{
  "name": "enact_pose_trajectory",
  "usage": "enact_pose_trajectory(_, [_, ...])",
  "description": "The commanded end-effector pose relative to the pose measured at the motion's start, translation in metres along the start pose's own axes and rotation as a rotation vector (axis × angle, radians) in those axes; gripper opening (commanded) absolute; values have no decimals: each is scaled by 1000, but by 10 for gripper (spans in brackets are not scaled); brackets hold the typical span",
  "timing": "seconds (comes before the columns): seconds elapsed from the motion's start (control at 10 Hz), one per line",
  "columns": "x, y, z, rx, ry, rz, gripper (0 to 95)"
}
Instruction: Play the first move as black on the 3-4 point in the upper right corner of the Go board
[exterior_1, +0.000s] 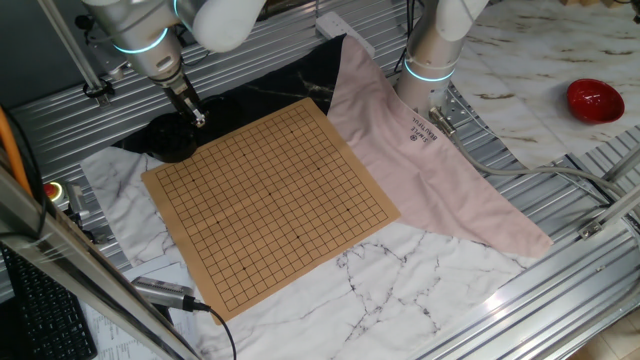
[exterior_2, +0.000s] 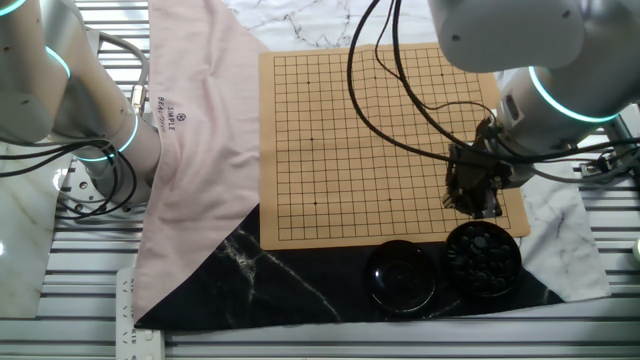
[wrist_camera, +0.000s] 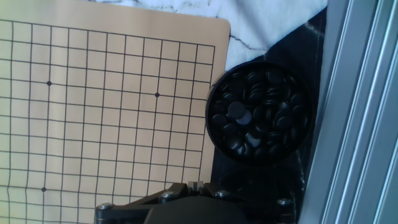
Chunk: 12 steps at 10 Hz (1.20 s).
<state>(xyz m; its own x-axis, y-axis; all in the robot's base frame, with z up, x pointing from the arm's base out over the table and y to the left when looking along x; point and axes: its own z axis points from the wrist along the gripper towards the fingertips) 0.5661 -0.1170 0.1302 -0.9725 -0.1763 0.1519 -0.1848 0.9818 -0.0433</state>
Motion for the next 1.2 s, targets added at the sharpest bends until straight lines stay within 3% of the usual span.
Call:
enact_pose_trajectory(0.1, [-2, 0, -1, -2, 2, 1, 0])
enact_pose_trajectory(1.2, [-1, 1, -3, -5, 21, 35, 0])
